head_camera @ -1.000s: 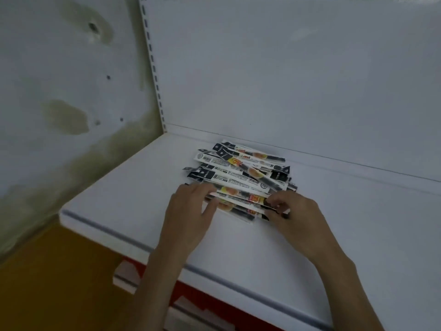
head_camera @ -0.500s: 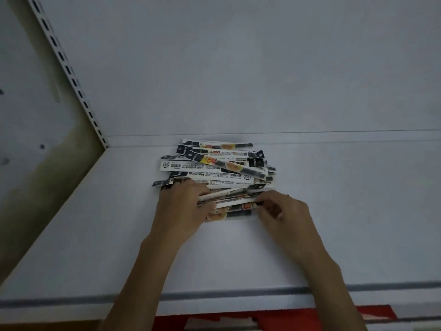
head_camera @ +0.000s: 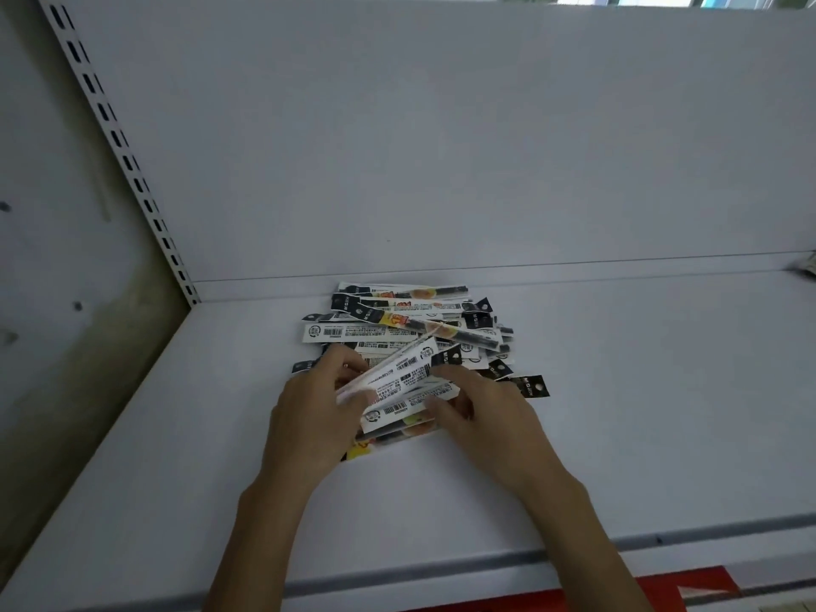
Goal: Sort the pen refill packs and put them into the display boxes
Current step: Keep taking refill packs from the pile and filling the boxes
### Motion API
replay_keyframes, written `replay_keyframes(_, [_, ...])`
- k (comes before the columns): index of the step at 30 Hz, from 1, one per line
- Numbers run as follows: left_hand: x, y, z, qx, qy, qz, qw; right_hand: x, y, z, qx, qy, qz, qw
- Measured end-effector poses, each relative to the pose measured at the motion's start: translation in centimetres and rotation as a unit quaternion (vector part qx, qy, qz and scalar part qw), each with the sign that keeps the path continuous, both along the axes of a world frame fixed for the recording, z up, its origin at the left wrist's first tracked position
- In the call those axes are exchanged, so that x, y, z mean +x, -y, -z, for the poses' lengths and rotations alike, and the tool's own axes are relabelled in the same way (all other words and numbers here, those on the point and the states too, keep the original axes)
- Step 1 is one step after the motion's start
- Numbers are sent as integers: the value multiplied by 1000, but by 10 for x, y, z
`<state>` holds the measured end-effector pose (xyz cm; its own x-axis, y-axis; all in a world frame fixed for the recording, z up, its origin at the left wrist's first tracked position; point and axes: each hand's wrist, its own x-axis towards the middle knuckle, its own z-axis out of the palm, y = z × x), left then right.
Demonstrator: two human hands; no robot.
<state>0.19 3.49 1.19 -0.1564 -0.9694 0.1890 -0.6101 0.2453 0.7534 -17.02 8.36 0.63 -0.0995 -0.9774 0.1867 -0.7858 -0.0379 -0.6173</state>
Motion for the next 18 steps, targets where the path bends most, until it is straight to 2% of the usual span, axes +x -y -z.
replay_keyframes(2, [0,-1,-3,14,-50,8,999,7,4,1,3,58,4,998])
replay_keyframes(5, [-2,-3,-9,11,-91,22,996,18,7,-2,9,203,45,978])
replay_keyframes(8, [-5,-8,-13,25,-140,63,988,29,6,-7,29,377,52,924])
replay_keyframes(10, [-6,-10,-15,32,-152,89,984,31,7,-9,40,451,52,890])
replay_keyframes(14, [-6,-10,-18,49,-174,94,979,30,8,-13,29,524,59,849])
replay_keyframes(18, [-6,-12,-18,-2,-151,68,986,20,9,-13,-21,541,89,836])
